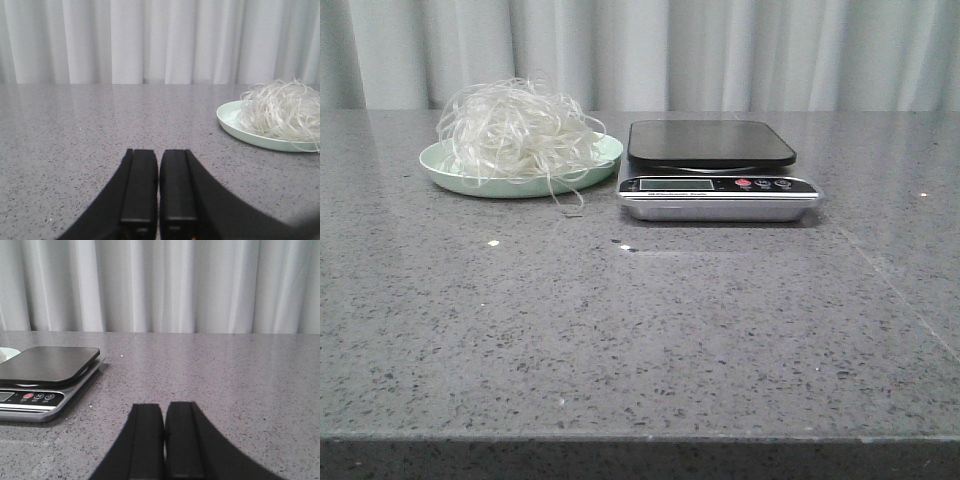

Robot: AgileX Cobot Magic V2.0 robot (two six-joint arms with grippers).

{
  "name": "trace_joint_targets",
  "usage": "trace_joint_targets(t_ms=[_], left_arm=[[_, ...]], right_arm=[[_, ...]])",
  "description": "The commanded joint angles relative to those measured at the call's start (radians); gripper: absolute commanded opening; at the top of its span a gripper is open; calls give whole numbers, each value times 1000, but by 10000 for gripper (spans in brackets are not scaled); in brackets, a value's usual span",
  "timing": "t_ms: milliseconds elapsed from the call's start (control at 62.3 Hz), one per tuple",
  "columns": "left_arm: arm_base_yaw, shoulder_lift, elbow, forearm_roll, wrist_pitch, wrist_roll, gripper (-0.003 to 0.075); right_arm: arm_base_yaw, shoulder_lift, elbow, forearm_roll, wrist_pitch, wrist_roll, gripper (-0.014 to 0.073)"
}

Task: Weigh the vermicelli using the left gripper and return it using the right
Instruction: 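Move the left gripper toward the vermicelli on the pale green plate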

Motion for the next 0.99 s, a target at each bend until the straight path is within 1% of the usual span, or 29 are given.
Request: trace_joint_targets(t_ms=[0,48,64,96,144,209,273,289,305,321,337,353,369,385,401,417,433,449,465,481,497,546,610,738,979], left_arm=[[-7,-19,8,2,-149,-8,145],[-7,-19,8,2,-178,-8,145],[-7,-19,5,2,-215,-8,145],[-7,-19,1,2,-238,-8,145],[-7,-19,-12,0,-247,-8,145],[-7,-17,-53,-10,-228,-8,145],[-7,-4,-123,-10,-182,-8,145],[-7,8,-158,-10,-151,-8,145],[-7,8,-158,-10,-151,-8,145],[-7,24,-196,-8,-128,-8,145],[-7,29,-196,-8,-120,-8,145],[-7,46,-234,-8,-85,-8,145],[-7,51,-244,-8,-85,-8,145],[-7,70,-273,-8,-41,-8,145],[-7,70,-273,-8,-41,-8,145],[-7,106,-321,-10,-2,-8,145],[-7,106,-321,-10,8,-8,145],[-7,137,-357,-17,39,-8,145],[-7,137,-357,-17,39,-8,145],[-7,170,-392,-35,88,-8,145],[-7,178,-401,-41,88,-8,145],[-7,233,-454,-83,155,-8,145],[-7,296,-496,-128,180,-8,145],[-7,381,-510,-154,152,-8,145],[-7,491,-517,-166,165,-8,155]], right_arm=[[-8,-16,-8,-9,-82,0,178],[-8,-16,-8,-9,-82,0,178],[-8,-16,-8,-9,-82,0,178],[-8,-16,-8,-9,-82,0,178],[-8,-16,-8,-9,-82,0,178],[-8,-16,-8,-9,-82,0,178],[-8,-16,-8,-9,-82,0,178],[-8,-16,-8,-9,-82,0,178],[-8,-16,-8,-9,-82,0,178],[-8,-16,-8,-9,-82,0,178],[-8,-16,-8,-9,-82,0,178],[-8,-16,-8,-9,-82,0,178],[-8,-16,-8,-9,-82,0,178],[-8,-16,-8,-9,-82,0,178],[-8,-16,-8,-9,-82,0,178],[-8,-16,-8,-9,-82,0,178],[-8,-16,-8,-9,-82,0,178],[-8,-16,-8,-9,-82,0,178],[-8,-16,-8,-9,-82,0,178],[-8,-16,-8,-9,-82,0,178],[-8,-16,-8,-9,-82,0,178],[-8,-16,-8,-9,-82,0,178],[-8,-16,-8,-9,-82,0,178],[-8,-16,-8,-9,-82,0,178],[-8,-16,-8,-9,-82,0,178]])
